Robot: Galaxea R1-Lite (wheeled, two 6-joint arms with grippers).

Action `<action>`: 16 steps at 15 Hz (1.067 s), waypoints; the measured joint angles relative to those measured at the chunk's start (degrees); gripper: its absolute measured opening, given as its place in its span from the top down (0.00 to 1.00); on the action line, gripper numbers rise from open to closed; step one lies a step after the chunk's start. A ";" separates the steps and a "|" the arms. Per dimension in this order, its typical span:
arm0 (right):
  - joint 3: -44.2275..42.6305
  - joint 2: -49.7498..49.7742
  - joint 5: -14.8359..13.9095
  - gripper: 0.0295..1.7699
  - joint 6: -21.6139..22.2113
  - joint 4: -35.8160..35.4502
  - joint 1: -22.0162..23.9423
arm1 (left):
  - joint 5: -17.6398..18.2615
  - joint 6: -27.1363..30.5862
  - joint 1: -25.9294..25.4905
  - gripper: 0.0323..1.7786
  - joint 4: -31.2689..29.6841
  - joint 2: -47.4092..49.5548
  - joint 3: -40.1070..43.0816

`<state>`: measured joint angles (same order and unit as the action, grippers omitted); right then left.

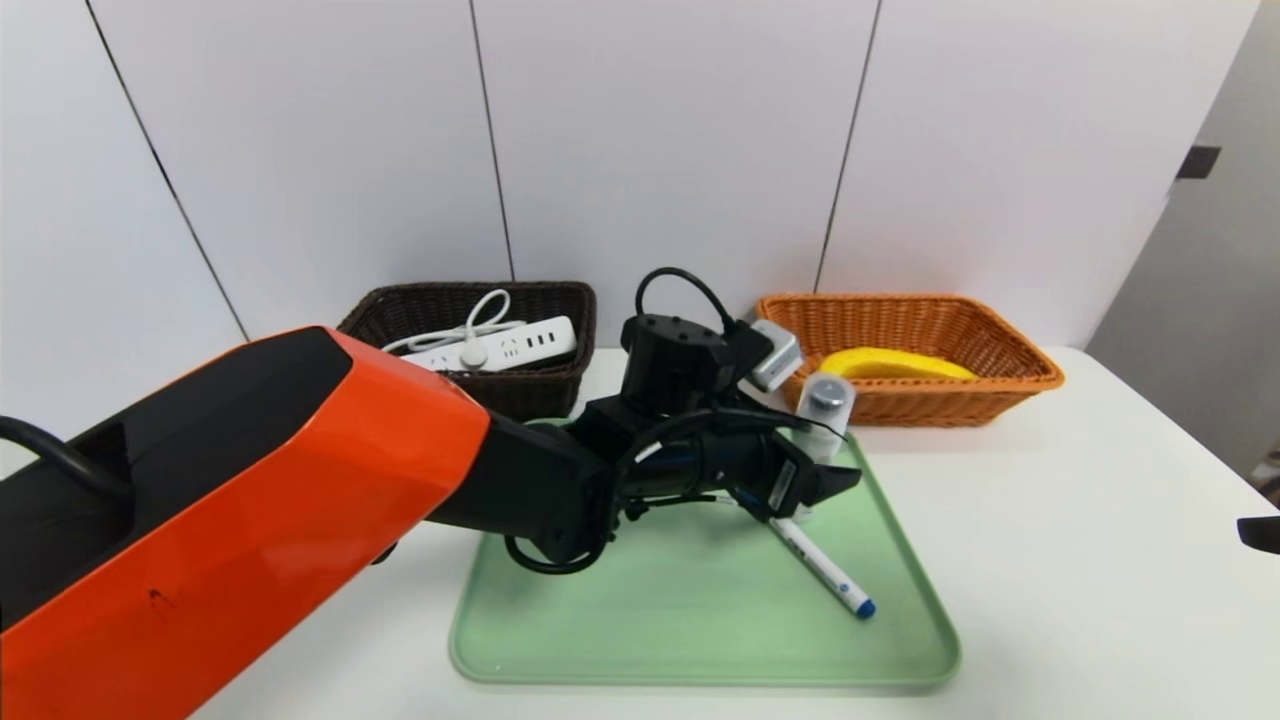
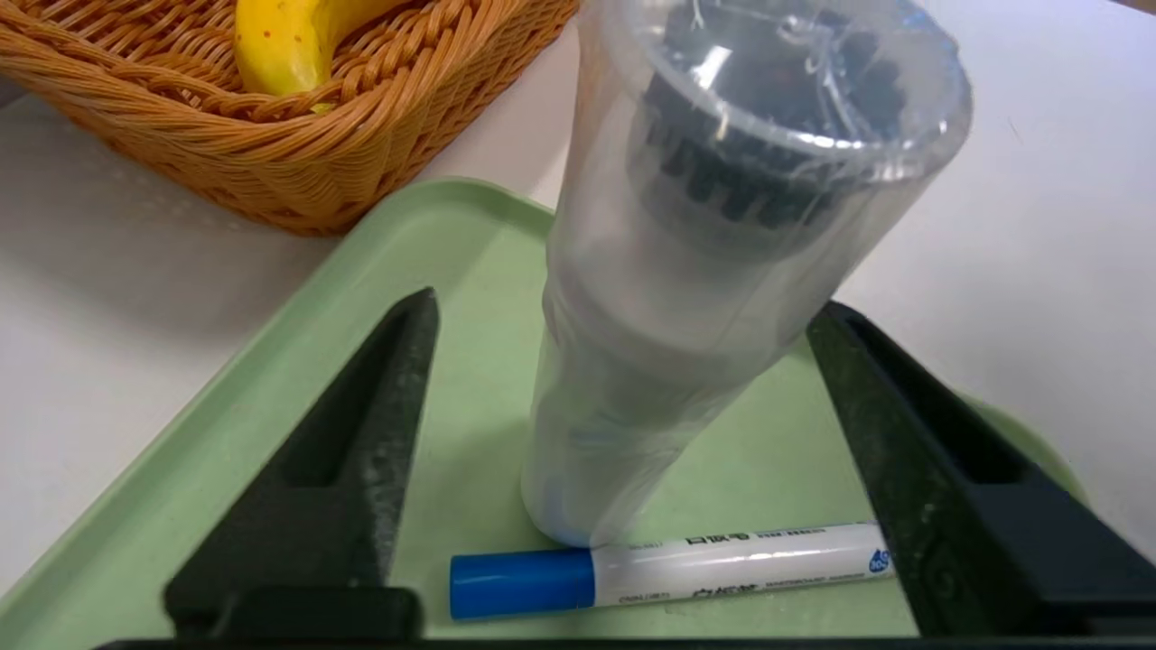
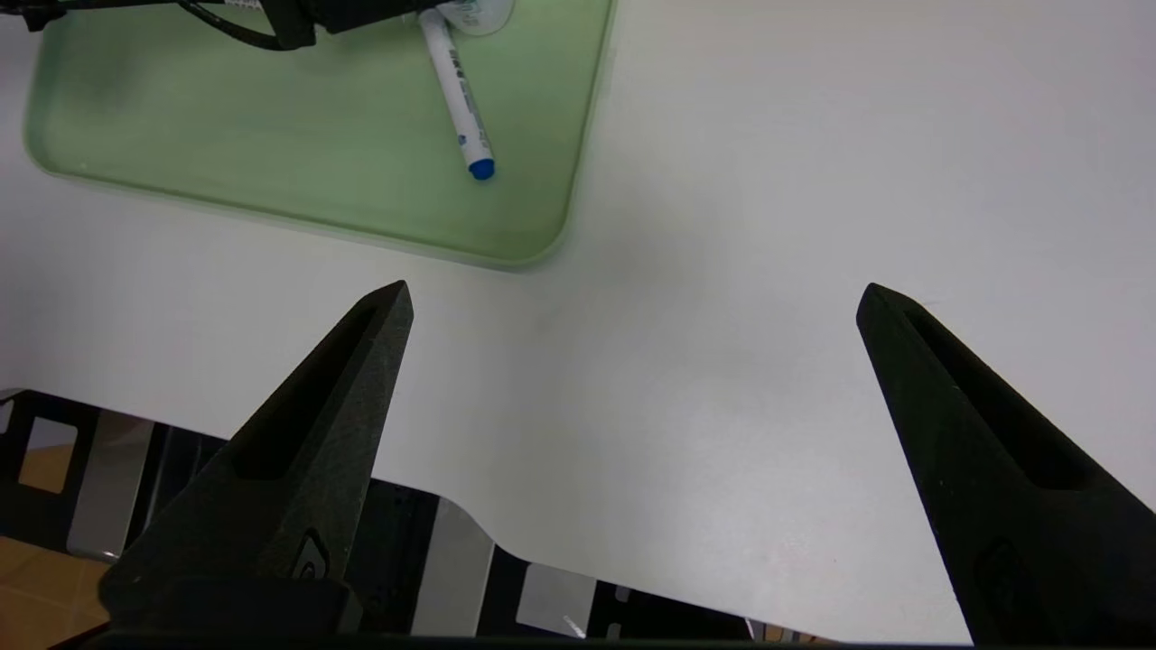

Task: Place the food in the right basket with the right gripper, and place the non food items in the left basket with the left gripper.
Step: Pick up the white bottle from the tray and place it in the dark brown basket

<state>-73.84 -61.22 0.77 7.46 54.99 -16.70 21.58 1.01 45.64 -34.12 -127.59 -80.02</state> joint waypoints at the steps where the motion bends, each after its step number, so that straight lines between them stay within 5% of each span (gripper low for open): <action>1: 0.00 -0.02 -0.09 0.04 0.02 0.05 0.06 | 0.02 -0.05 -0.02 0.33 -0.09 -0.33 -0.40; 6: 0.00 0.00 -0.26 0.04 0.06 0.07 0.20 | 0.02 -0.05 -0.02 0.66 -0.35 -1.35 -1.05; 16: 0.02 0.67 -0.33 0.04 0.13 0.07 0.44 | -3.25 -0.68 -1.82 0.66 2.76 4.66 -1.99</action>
<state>-73.81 -60.55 0.44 7.59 55.06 -16.26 18.32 0.33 43.83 -31.37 -122.93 -82.01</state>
